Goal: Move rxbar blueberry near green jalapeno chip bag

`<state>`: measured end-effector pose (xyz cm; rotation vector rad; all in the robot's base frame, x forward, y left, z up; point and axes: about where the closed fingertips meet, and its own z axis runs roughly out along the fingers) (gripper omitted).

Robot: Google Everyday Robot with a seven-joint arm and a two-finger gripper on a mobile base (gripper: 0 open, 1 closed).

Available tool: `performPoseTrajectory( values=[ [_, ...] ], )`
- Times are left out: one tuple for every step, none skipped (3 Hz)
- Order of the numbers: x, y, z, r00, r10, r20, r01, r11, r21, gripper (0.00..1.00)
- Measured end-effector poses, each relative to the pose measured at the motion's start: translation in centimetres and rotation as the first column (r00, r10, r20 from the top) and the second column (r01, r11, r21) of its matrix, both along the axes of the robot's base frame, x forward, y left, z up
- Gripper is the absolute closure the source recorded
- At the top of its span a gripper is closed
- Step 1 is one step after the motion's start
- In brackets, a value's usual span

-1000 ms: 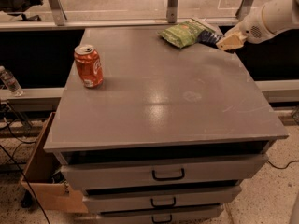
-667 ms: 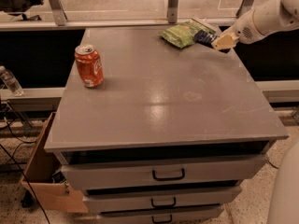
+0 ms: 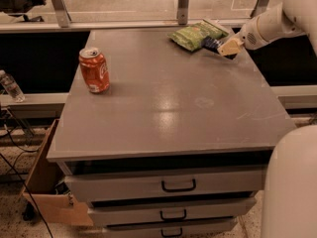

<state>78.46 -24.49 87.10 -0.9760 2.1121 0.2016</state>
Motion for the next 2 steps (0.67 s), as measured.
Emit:
performPoseTrajectory(
  values=[
    [0.61,-0.08,-0.85,0.9999,-0.010,-0.014,0.010,1.000,0.014,0.35],
    [0.96,0.26,-1.13,0.9998,-0.006,-0.019,0.006,1.000,0.028,0.12]
  ],
)
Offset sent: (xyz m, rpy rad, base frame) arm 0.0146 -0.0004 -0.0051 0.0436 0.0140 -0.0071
